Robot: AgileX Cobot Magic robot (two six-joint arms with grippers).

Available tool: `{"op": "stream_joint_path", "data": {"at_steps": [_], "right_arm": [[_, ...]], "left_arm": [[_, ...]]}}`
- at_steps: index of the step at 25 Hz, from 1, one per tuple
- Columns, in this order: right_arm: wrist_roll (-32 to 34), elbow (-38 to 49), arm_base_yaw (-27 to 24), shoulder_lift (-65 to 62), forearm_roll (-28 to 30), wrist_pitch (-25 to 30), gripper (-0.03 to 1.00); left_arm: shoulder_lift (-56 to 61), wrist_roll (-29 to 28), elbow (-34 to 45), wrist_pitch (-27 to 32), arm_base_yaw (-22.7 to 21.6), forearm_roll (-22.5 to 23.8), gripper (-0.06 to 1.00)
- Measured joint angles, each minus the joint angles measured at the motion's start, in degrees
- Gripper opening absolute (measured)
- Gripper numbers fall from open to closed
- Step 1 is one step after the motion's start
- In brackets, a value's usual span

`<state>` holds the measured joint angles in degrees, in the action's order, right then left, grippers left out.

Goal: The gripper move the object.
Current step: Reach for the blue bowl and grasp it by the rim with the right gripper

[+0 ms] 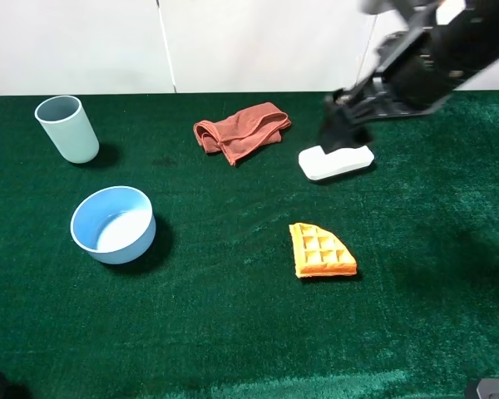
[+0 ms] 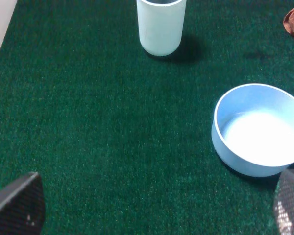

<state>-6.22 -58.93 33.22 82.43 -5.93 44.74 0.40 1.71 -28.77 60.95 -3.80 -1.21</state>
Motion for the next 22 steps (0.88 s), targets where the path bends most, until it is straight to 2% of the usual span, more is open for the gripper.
{"op": "stream_joint_path", "data": {"at_steps": [13, 22], "right_arm": [[0.1, -15.6, 11.9, 15.3, -0.1, 0.7, 0.69], [0.1, -30.0, 16.6, 26.7, 0.8, 6.9, 0.69]], "left_arm": [[0.0, 0.0, 0.0, 0.0, 0.0, 0.0, 0.93], [0.0, 0.0, 0.0, 0.0, 0.0, 0.0, 0.93]]}}
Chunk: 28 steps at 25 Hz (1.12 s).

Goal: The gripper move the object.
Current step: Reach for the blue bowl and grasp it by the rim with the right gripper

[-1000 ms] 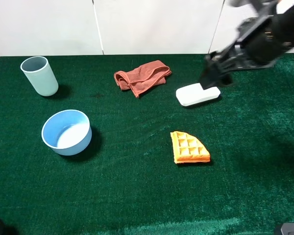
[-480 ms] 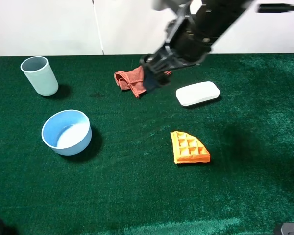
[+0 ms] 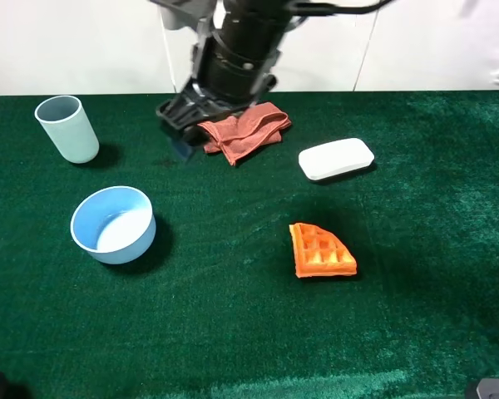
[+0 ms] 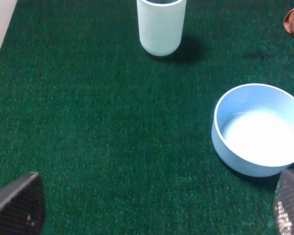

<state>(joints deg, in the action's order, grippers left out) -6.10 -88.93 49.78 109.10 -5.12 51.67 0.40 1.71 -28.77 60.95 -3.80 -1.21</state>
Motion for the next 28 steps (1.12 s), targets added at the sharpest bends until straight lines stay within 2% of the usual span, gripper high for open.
{"op": "stream_joint_path", "data": {"at_steps": [13, 28], "right_arm": [[0.0, -14.8, 4.4, 12.6, 1.9, 4.9, 0.69], [0.0, -28.1, 9.8, 23.8, 2.4, 6.5, 0.69]], "left_arm": [[0.0, 0.0, 0.0, 0.0, 0.0, 0.0, 0.93], [0.0, 0.0, 0.0, 0.0, 0.0, 0.0, 0.93]]}}
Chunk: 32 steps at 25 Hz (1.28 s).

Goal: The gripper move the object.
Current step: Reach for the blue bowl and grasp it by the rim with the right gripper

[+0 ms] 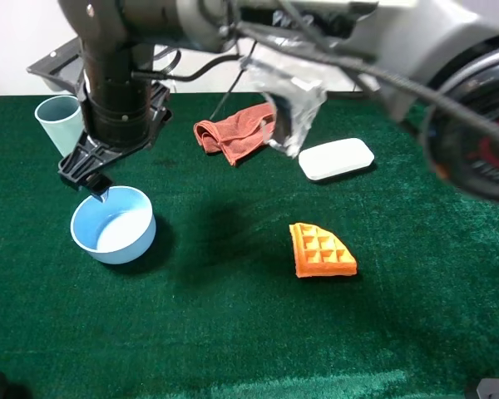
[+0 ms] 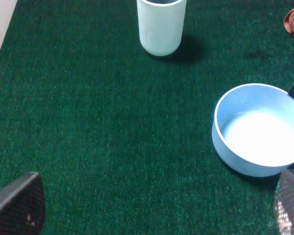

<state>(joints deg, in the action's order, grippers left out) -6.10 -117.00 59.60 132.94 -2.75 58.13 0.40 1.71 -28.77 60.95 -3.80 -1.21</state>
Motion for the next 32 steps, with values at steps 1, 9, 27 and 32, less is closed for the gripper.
{"op": "stream_joint_path", "data": {"at_steps": [1, 9, 27, 32], "right_arm": [[0.0, -0.5, 0.1, 0.7, 0.0, -0.1, 0.69], [0.0, -2.2, 0.0, 5.6, 1.9, -1.2, 0.69], [-1.2, -2.4, 0.0, 10.9, 2.4, -3.2, 0.69], [-1.3, -2.4, 0.0, 10.9, 2.4, -3.4, 0.69]], "left_arm": [[0.0, 0.0, 0.0, 0.0, 0.0, 0.0, 0.93], [0.0, 0.0, 0.0, 0.0, 0.0, 0.0, 0.93], [0.0, 0.0, 0.0, 0.0, 0.0, 0.0, 0.93], [0.0, 0.0, 0.0, 0.0, 0.0, 0.0, 0.93]]}}
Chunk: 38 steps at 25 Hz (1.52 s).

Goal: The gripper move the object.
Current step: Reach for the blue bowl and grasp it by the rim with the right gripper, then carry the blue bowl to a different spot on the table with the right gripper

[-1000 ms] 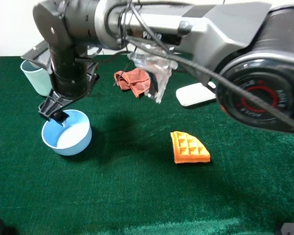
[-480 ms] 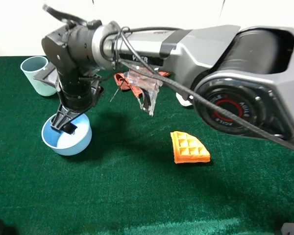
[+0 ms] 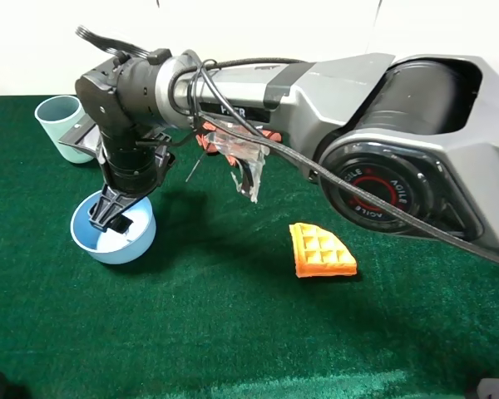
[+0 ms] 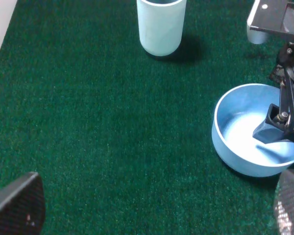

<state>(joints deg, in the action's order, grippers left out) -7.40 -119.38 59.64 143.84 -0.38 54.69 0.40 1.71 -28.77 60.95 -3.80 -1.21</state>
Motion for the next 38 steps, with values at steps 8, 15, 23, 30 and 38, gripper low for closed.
{"op": "stream_joint_path", "data": {"at_steps": [8, 15, 23, 30, 38], "right_arm": [[0.0, 0.0, 0.0, 0.0, -0.2, 0.4, 0.33], [0.0, 0.0, 0.0, 0.0, -0.3, 0.4, 0.11], [0.0, -0.1, 0.0, 0.0, -0.8, 0.4, -0.02], [0.0, -0.1, 0.0, 0.0, -0.8, 0.4, -0.02], [0.0, -0.1, -0.4, 0.0, -1.2, 1.7, -0.02]], "left_arm": [[0.0, 0.0, 0.0, 0.0, 0.0, 0.0, 0.93], [0.0, 0.0, 0.0, 0.0, 0.0, 0.0, 0.93], [0.0, 0.0, 0.0, 0.0, 0.0, 0.0, 0.93], [0.0, 0.0, 0.0, 0.0, 0.0, 0.0, 0.93], [0.0, 0.0, 0.0, 0.0, 0.0, 0.0, 0.93]]}}
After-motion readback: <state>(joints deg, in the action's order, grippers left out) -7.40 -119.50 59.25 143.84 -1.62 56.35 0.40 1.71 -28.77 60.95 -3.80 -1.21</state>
